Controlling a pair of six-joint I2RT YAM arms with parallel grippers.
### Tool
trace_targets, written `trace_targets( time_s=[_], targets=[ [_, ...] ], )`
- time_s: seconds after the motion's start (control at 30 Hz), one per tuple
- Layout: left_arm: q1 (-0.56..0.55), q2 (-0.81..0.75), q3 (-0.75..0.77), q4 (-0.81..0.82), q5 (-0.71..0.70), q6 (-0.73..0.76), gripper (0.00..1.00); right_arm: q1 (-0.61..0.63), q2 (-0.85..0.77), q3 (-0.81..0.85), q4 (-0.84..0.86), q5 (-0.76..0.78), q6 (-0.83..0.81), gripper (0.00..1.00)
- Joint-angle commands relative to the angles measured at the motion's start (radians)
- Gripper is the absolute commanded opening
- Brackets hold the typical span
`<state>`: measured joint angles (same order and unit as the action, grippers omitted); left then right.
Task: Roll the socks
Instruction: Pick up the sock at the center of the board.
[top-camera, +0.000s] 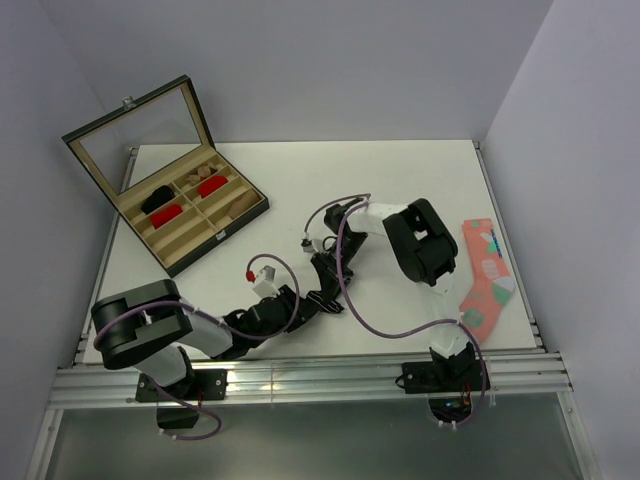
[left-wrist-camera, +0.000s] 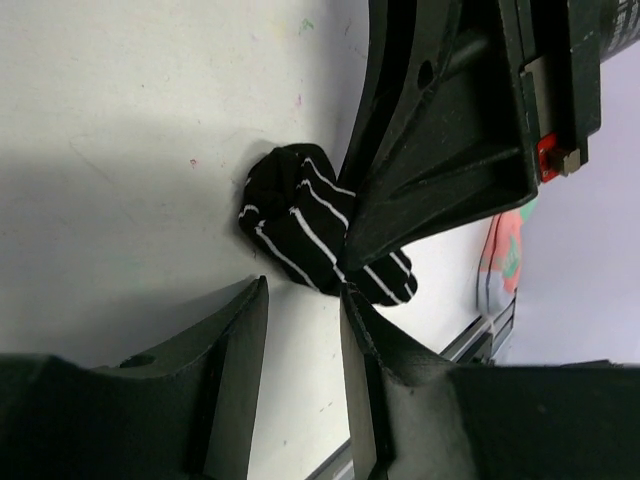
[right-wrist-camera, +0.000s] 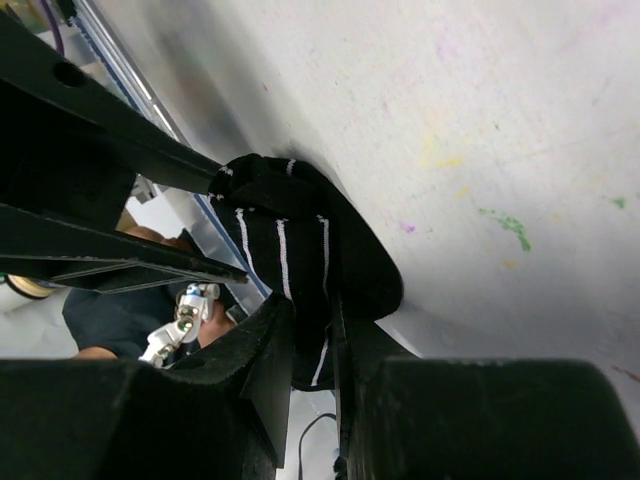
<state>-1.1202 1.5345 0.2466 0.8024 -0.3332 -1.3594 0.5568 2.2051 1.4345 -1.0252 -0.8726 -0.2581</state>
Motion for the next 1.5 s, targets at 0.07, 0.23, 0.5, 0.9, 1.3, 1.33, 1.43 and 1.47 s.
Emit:
trace_targets(
  time_s=[0.07, 0.23, 0.5, 0.9, 1.3, 1.33, 1.43, 1.47],
  targets=[
    [-0.015, 0.07, -0.01, 0.175, -0.069, -0.076, 0.4, -0.011, 0.034, 0.017, 0.134, 0.035, -0.029, 0.01],
    [-0.016, 0.142, -0.01, 0.262, -0.07, -0.11, 0.4, -0.018, 0.044, 0.023, 0.1, -0.045, -0.056, 0.01],
    [-0.023, 0.165, -0.035, 0.322, -0.115, -0.145, 0.4, -0.02, 0.027, 0.023, 0.059, -0.111, -0.09, 0.01],
    [-0.036, 0.159, -0.055, 0.385, -0.168, -0.155, 0.4, -0.017, 0.021, 0.067, -0.11, -0.258, -0.211, 0.01],
    [-0.038, 0.118, -0.086, 0.428, -0.217, -0.15, 0.4, -0.001, 0.013, 0.076, -0.269, -0.321, -0.363, 0.01],
    [-0.038, 0.11, -0.093, 0.431, -0.221, -0.149, 0.4, -0.001, 0.01, 0.076, -0.291, -0.324, -0.371, 0.01],
    [-0.038, 0.093, -0.11, 0.454, -0.239, -0.145, 0.4, 0.005, -0.004, 0.075, -0.291, -0.327, -0.376, 0.0],
    [-0.039, 0.082, -0.115, 0.463, -0.244, -0.148, 0.41, 0.005, -0.008, 0.072, -0.289, -0.332, -0.371, 0.0]
  ],
)
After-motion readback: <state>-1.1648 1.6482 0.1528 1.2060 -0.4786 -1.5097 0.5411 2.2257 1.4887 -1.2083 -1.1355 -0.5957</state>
